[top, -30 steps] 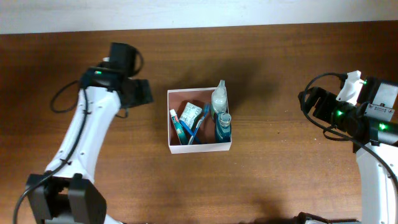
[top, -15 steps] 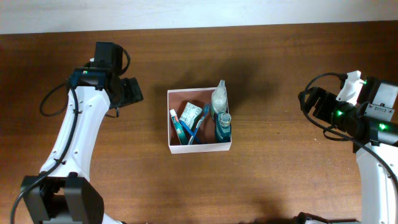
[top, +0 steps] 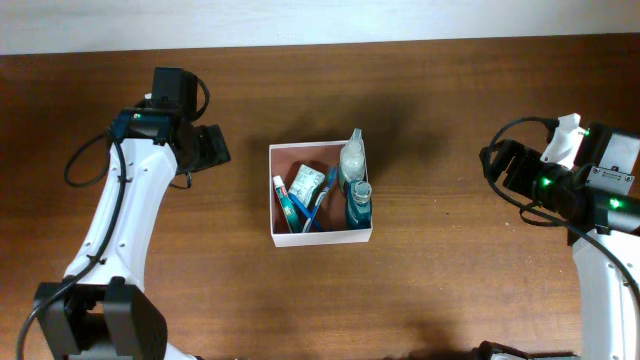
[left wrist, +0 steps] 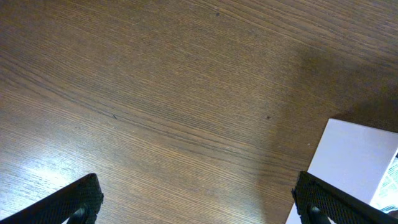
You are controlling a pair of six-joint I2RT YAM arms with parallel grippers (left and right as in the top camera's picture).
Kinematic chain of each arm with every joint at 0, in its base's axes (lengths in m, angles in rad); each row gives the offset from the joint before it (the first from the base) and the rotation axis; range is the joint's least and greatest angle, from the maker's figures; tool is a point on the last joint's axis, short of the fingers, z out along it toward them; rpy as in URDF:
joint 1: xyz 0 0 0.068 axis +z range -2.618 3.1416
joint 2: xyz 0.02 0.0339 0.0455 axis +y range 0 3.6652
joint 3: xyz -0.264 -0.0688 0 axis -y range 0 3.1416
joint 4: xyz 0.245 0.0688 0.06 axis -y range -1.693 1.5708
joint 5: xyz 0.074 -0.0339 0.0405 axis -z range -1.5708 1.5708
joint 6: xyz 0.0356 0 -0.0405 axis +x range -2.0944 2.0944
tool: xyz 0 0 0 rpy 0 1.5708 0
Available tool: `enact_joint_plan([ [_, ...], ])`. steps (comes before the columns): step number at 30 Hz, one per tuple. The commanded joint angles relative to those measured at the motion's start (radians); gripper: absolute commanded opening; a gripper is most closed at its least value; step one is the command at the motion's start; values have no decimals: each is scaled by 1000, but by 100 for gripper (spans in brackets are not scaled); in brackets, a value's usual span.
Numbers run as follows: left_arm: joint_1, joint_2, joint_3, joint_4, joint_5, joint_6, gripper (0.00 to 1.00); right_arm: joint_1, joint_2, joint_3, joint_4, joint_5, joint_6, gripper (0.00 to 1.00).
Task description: Pack container
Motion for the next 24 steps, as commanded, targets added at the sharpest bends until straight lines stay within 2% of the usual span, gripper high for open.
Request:
enact_joint_plan([
  [1, 3, -21, 15, -2, -8, 5, 99, -3, 2, 16, 3, 8, -2, 98],
  [6, 3, -21, 15, -2, -8, 5, 99, -2, -21, 15, 3, 8, -2, 98],
  [11, 3, -21, 15, -2, -8, 5, 99, 47, -163, 15, 3, 9, -3, 98],
  [24, 3, -21, 15, -2, -8, 5, 99, 386, -666, 15, 3, 8, -2, 98],
])
